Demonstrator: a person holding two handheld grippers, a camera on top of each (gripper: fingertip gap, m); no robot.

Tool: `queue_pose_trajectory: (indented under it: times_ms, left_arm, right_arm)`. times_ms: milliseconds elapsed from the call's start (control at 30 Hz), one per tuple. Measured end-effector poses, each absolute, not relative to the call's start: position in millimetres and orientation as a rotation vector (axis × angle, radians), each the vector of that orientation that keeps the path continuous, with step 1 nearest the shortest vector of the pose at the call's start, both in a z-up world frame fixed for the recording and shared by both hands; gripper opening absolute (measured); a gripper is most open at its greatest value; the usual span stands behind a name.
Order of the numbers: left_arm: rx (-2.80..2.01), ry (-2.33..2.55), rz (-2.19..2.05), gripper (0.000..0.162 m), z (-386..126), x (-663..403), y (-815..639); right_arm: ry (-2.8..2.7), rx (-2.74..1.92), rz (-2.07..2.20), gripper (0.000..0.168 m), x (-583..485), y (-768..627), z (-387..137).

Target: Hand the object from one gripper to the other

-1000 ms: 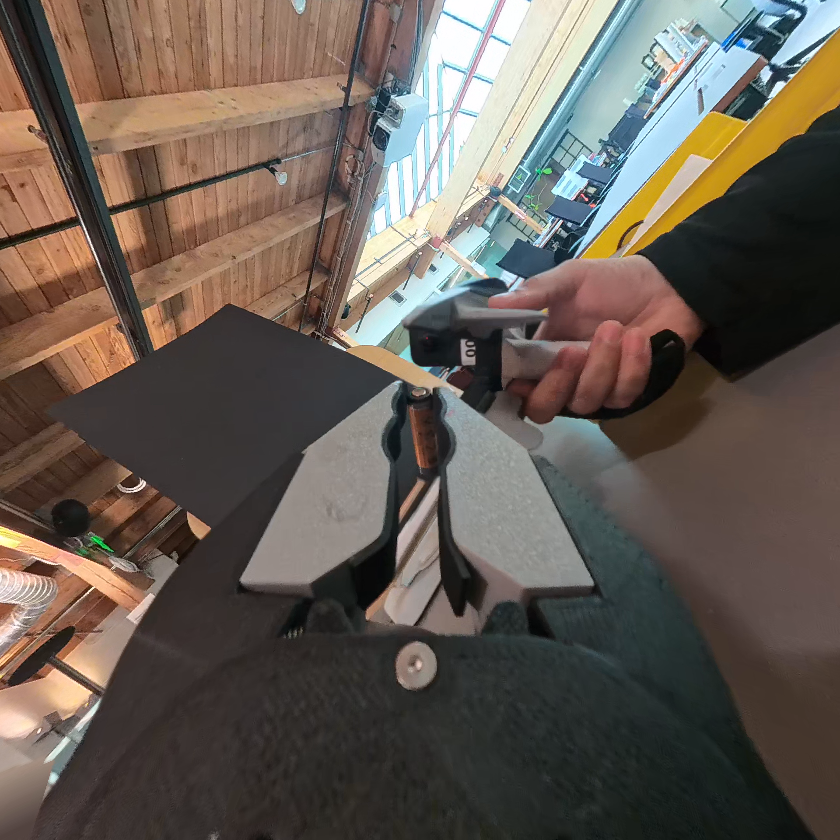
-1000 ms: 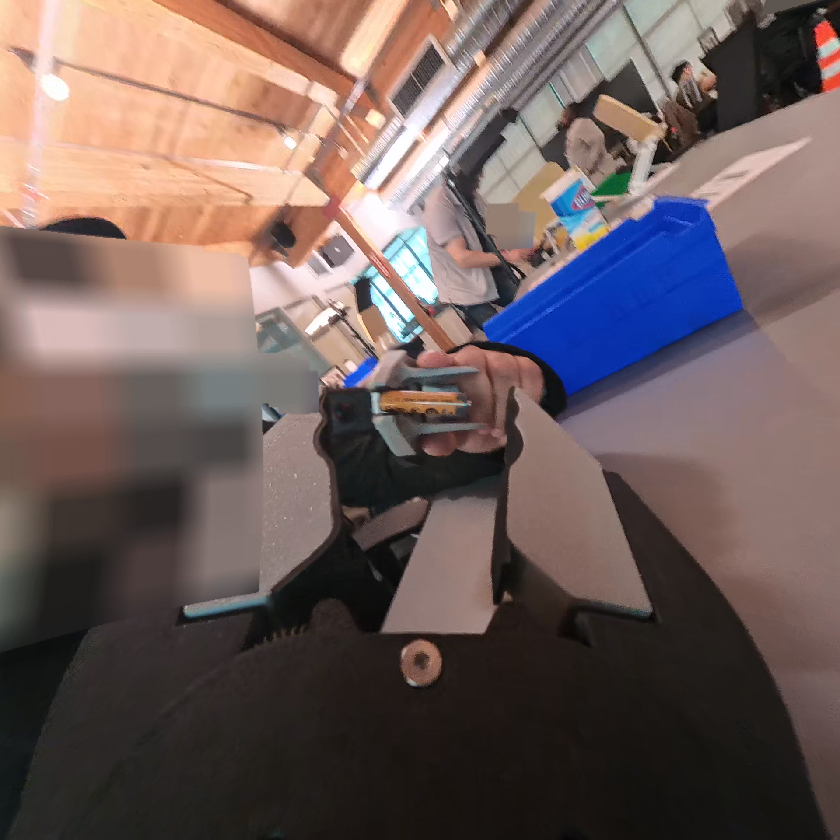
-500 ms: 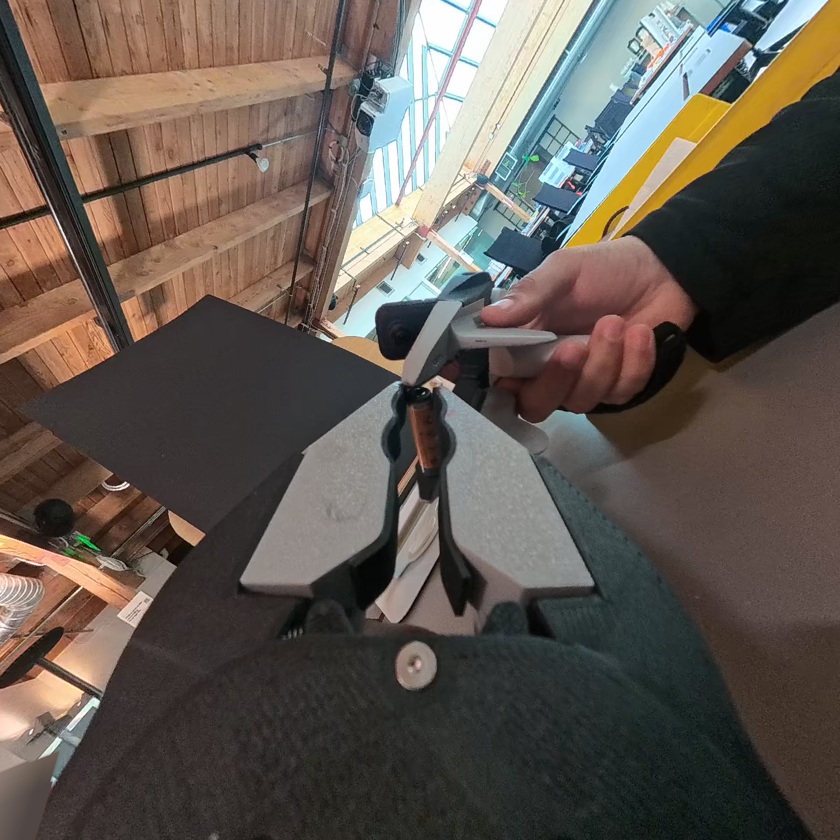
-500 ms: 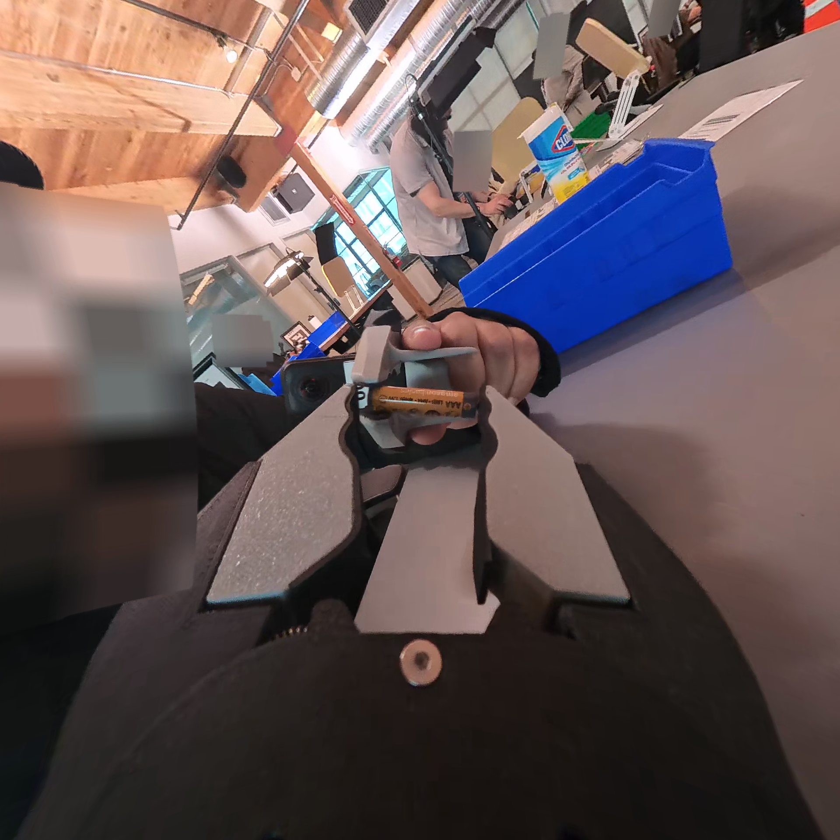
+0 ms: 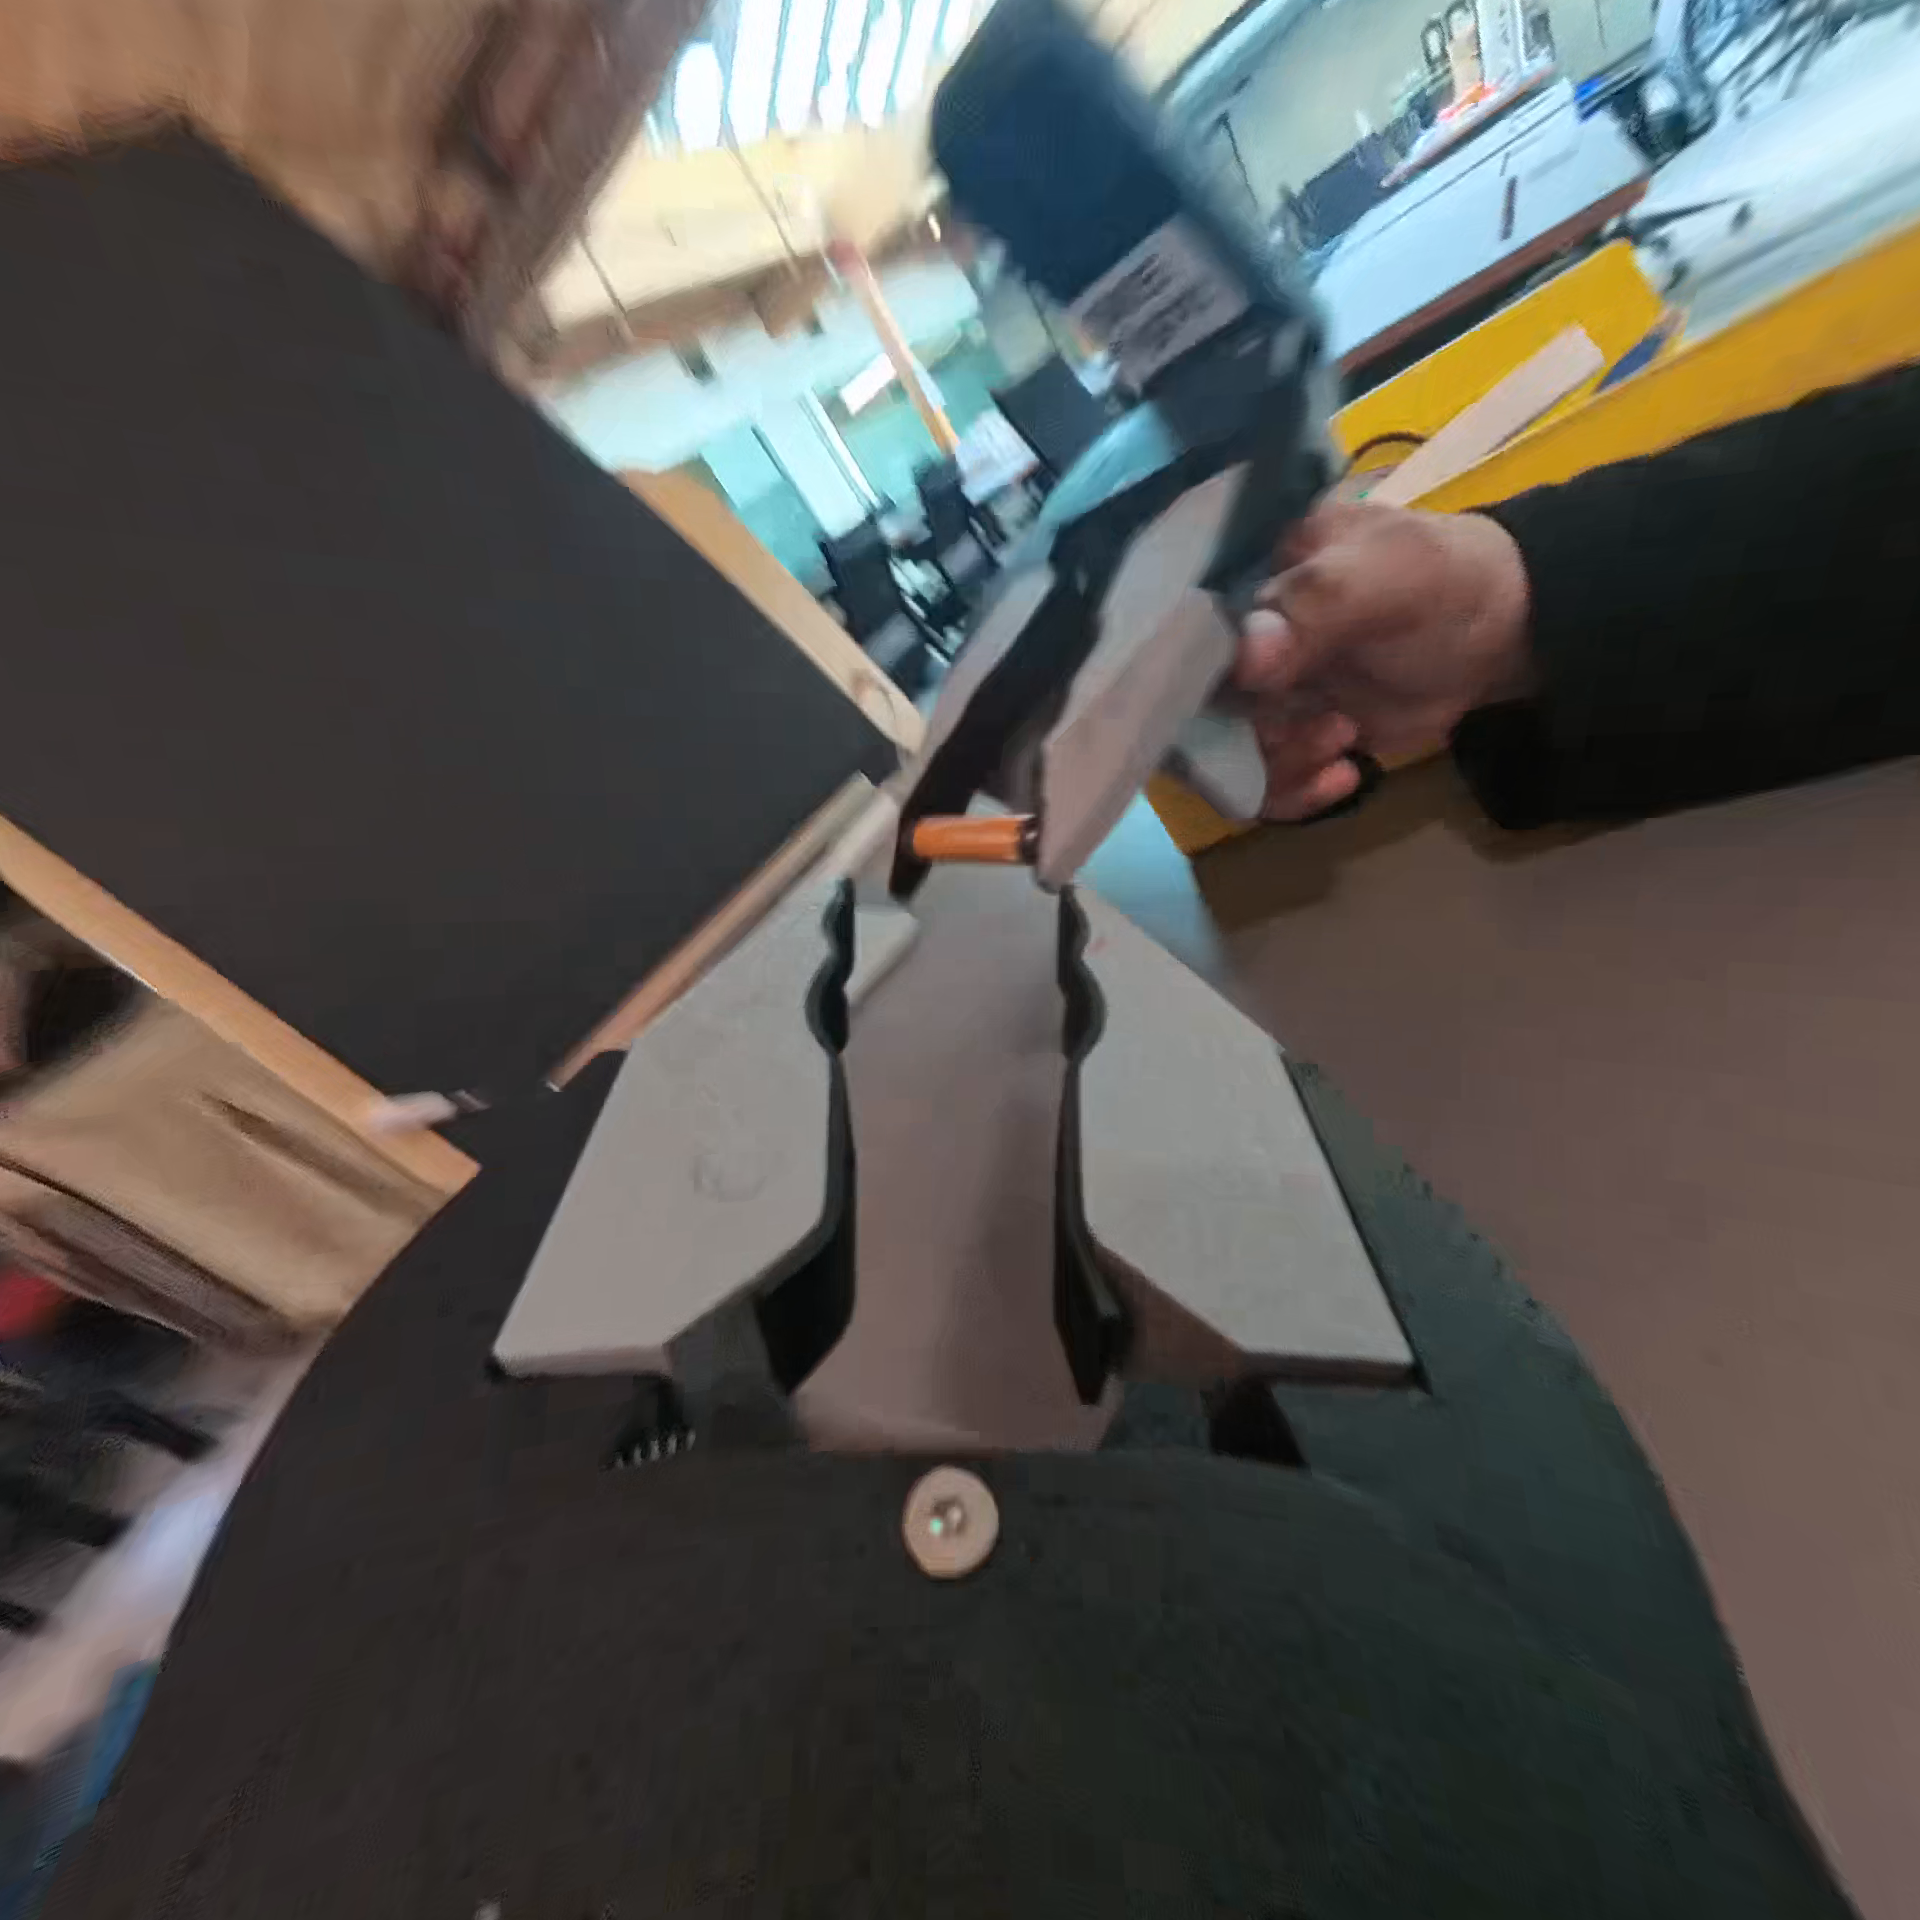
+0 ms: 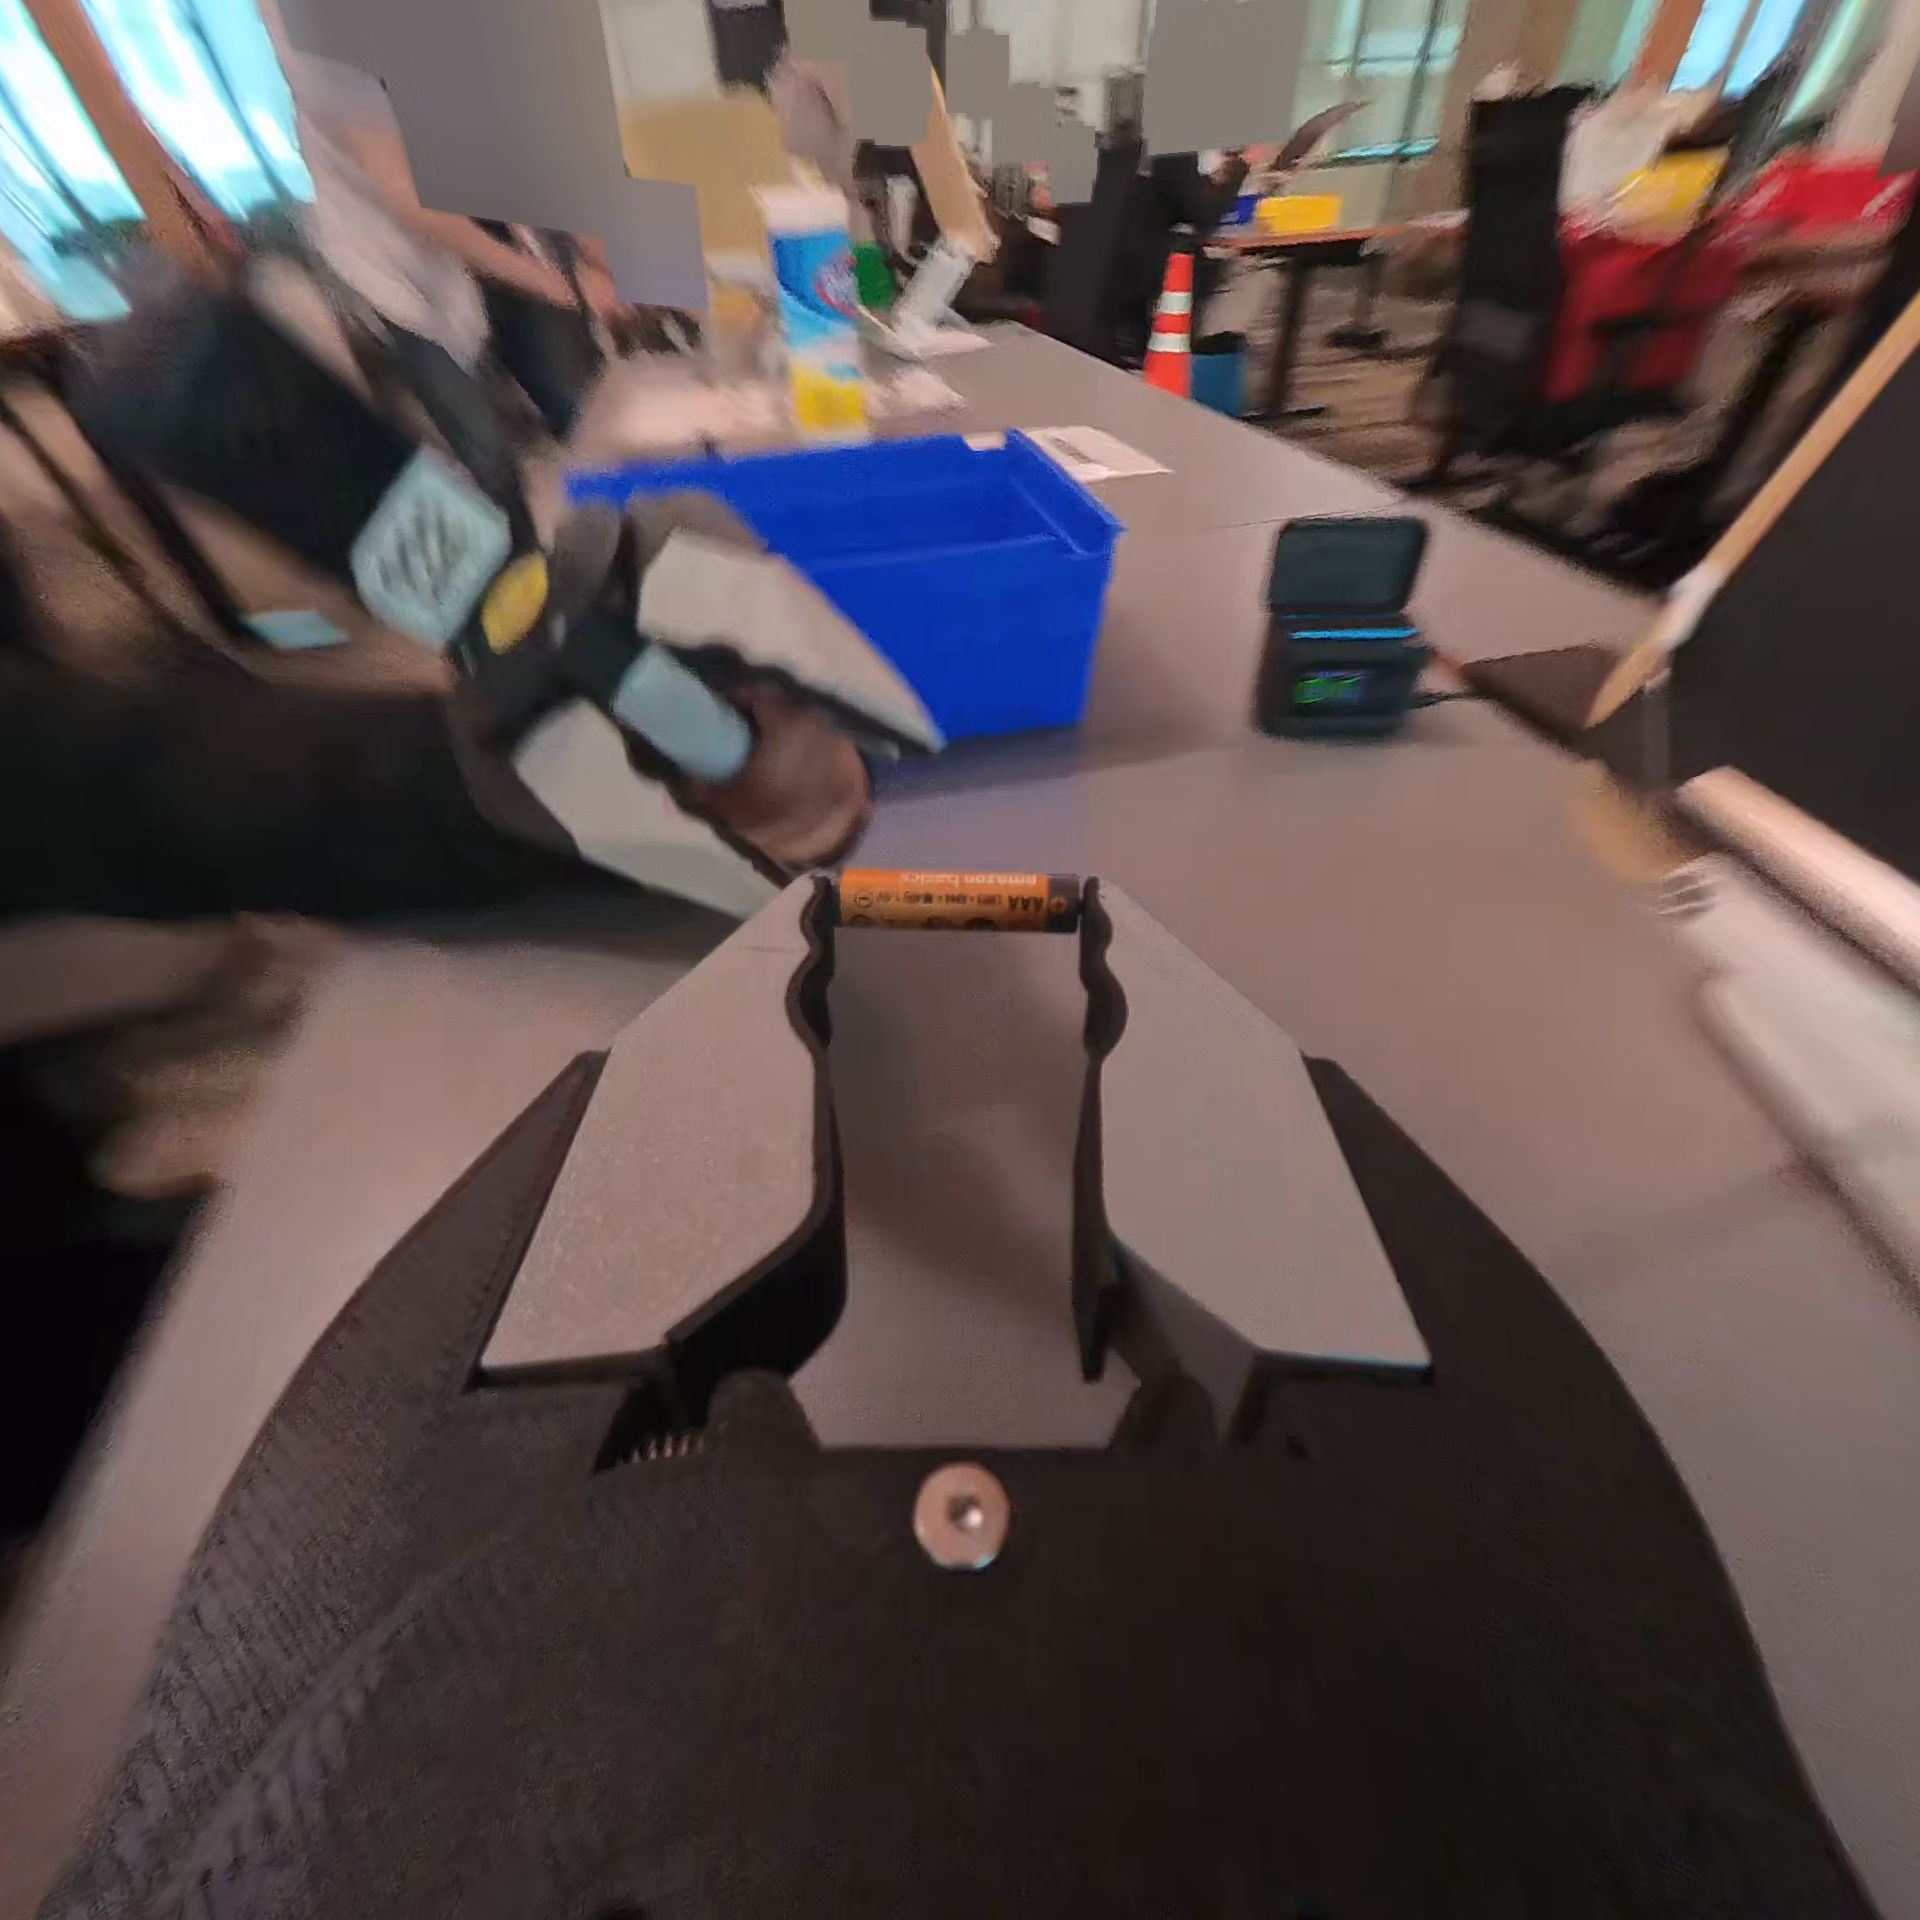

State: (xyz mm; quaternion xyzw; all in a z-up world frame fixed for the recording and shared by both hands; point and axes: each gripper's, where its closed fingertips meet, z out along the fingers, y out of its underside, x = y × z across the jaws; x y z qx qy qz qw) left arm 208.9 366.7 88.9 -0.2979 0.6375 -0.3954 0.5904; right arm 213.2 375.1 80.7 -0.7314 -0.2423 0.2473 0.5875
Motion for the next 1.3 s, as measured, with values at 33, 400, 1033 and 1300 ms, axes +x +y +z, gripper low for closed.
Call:
queue_pose_trajectory:
  times_ms: [33, 400, 1033, 1300]
  left_arm:
    - [-0.817, 1.527, -1.010, 0.041, 82, 210, 372]
    - [-1.468, 1.592, -1.765, 0.029, 49, 208, 363]
    - [-0.957, 1.534, -1.019, 0.008, 45, 231, 383]
    - [-0.988, 1.514, -1.096, 0.008, 50, 232, 375]
  right_arm:
    - [-0.626, -1.702, 0.423, 0.045, 216, 375, 78]
    - [-1.007, -1.650, -0.327, 0.045, 193, 383, 43]
    - [-0.417, -1.688, 0.615, 0.032, 208, 389, 78]
    - [-0.433, -1.726, 0.673, 0.012, 202, 389, 68]
